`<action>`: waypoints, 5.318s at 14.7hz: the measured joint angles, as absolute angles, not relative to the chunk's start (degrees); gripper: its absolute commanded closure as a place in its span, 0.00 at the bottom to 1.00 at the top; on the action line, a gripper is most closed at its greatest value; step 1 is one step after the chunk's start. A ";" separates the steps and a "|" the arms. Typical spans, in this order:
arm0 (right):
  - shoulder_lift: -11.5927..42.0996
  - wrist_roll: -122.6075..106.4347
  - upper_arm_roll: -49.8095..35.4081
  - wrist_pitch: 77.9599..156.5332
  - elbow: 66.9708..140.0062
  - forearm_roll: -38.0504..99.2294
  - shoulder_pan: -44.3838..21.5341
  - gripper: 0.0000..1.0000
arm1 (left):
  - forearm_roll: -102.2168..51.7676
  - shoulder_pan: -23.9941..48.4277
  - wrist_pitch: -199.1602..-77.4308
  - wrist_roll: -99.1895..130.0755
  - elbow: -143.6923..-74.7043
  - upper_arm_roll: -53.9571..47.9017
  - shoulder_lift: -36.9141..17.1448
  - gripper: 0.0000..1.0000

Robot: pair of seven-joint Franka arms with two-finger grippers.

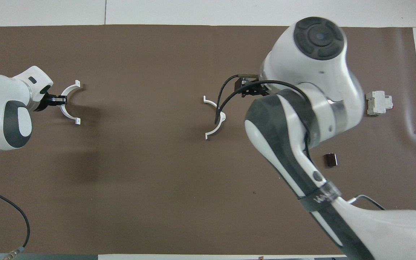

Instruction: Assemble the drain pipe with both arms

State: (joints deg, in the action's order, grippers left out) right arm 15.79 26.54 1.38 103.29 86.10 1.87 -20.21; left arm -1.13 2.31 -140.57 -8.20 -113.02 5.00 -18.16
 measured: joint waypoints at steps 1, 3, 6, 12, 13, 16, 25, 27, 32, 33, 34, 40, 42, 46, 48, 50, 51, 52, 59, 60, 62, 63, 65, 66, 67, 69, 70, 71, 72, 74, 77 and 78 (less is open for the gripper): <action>13.04 24.42 1.39 99.34 86.07 1.87 -17.44 0.00 | -1.13 2.69 -137.96 -8.06 -111.54 5.01 -17.77 1.00; 8.19 19.77 1.45 93.11 86.08 1.89 -12.87 0.00 | -0.82 4.56 -132.52 -6.16 -108.00 5.00 -17.11 1.00; 2.71 14.16 1.46 85.90 86.65 1.89 -8.70 0.00 | 3.20 9.80 -127.39 2.99 -103.17 4.92 -16.99 1.00; -1.05 5.18 1.55 87.99 95.02 -0.34 -4.00 0.00 | 4.37 22.22 -126.17 19.91 -101.36 4.78 -18.30 1.00; -1.03 5.13 1.48 88.14 95.18 -0.45 -4.03 0.00 | 5.10 24.25 -126.17 23.18 -100.74 4.76 -19.34 1.00; -1.13 4.02 1.51 88.95 95.18 -0.50 -3.99 0.00 | 6.49 28.97 -126.17 30.34 -97.44 4.77 -23.09 1.00; -1.13 0.07 1.87 90.53 95.72 -0.61 -0.65 0.00 | 8.04 35.49 -127.47 35.20 -96.22 4.79 -27.55 1.00; -1.13 -0.44 1.88 90.84 95.73 -0.61 -0.28 0.00 | 8.22 36.92 -128.49 35.22 -96.36 4.78 -27.71 1.00; -1.13 -0.48 1.86 91.06 95.73 -0.60 -0.27 0.00 | 8.38 38.94 -128.87 35.31 -97.33 4.78 -27.75 1.00; -1.13 -0.48 1.85 91.06 95.73 -0.60 -0.28 0.00 | 8.39 39.00 -129.06 35.31 -97.65 4.79 -27.75 1.00; -1.13 -0.48 1.85 91.06 95.73 -0.60 -0.28 0.00 | 8.40 39.19 -129.50 35.31 -98.05 4.79 -27.75 1.00; -1.13 -0.48 1.79 91.06 95.73 -0.60 -0.28 0.00 | 8.42 40.09 -131.98 35.31 -99.44 4.78 -27.75 1.00; -1.13 -0.48 1.79 91.06 95.73 -0.60 -0.28 0.00 | 8.43 40.36 -132.00 35.31 -99.51 4.77 -27.75 1.00; -1.13 -0.48 1.79 91.06 95.73 -0.60 -0.28 0.00 | 8.44 40.89 -132.46 35.31 -99.74 4.77 -27.74 1.00; -1.13 -0.49 1.79 91.06 95.73 -0.60 -0.28 0.00 | 8.44 40.93 -132.77 35.31 -99.98 4.77 -27.73 1.00; -1.13 -0.49 1.78 91.06 95.73 -0.60 -0.30 0.00 | 8.44 40.95 -132.86 35.31 -100.15 4.77 -27.73 0.83; -1.13 -0.49 1.77 91.06 95.73 -0.60 -0.31 0.00 | 8.44 40.97 -132.89 35.31 -100.17 4.77 -27.73 0.64; -1.13 -0.49 1.76 91.06 95.73 -0.60 -0.31 0.00 | 8.45 40.99 -132.92 35.31 -100.17 4.77 -27.73 0.52; -1.13 -0.49 1.72 91.06 95.73 -0.60 -0.34 0.00 | 8.45 41.00 -132.93 35.31 -100.17 4.77 -27.66 0.00; -1.13 -0.49 1.70 91.06 95.73 -0.60 -0.35 0.00 | 8.45 40.99 -132.93 35.33 -100.17 4.82 -27.62 0.00; -1.13 -0.49 1.68 91.06 95.73 -0.60 -0.35 0.00 | 8.45 40.78 -132.93 35.39 -100.16 5.17 -27.28 0.00; -1.13 -0.49 1.68 91.06 95.73 -0.60 -0.35 0.00 | 8.45 40.32 -132.91 35.41 -100.15 5.42 -26.87 0.00; -1.13 -0.49 1.67 91.06 95.73 -0.60 -0.35 0.00 | 8.45 37.79 -132.02 35.40 -100.11 5.58 -25.25 0.00; -1.13 -0.49 1.67 91.06 95.73 -0.60 -0.35 0.00 | 8.46 36.01 -130.91 35.31 -100.13 5.64 -23.96 0.00; -1.13 -0.49 1.67 91.06 95.73 -0.60 -0.35 0.00 | 8.49 33.99 -129.52 35.04 -100.24 5.68 -22.31 0.00; -1.13 -0.49 1.66 91.06 95.73 -0.60 -0.35 0.00 | 8.50 30.03 -127.03 32.87 -101.10 5.72 -18.48 0.00; -1.13 -0.49 1.62 91.06 95.73 -0.60 -0.36 0.00 | 8.50 28.17 -125.64 31.08 -101.64 5.73 -16.66 0.00; -1.13 -0.49 1.56 91.06 95.73 -0.60 -0.37 0.00 | 8.20 26.26 -124.15 28.74 -102.06 5.72 -15.00 0.00; -1.14 -0.49 1.49 91.06 95.73 -0.60 -0.37 0.00 | 7.11 24.32 -122.85 25.66 -102.33 5.73 -13.50 0.00; -1.17 -0.49 1.39 91.06 95.73 -0.60 -0.38 0.00 | 4.88 21.04 -120.22 19.49 -102.49 5.78 -11.12 0.00; -1.22 -0.49 1.25 91.06 95.73 -0.60 -0.40 0.00 | 4.41 16.59 -116.56 12.94 -102.54 5.81 -8.13 0.00; -1.23 -0.50 1.22 91.06 95.73 -0.60 -0.41 0.00 | 4.39 15.08 -115.53 10.57 -102.56 5.82 -7.23 0.00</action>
State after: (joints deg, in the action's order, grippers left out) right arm -1.23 -0.50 1.22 91.06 95.73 -0.60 -0.41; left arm 4.39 15.08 -115.53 10.57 -102.56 5.82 -7.23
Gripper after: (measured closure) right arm 0.000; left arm 0.000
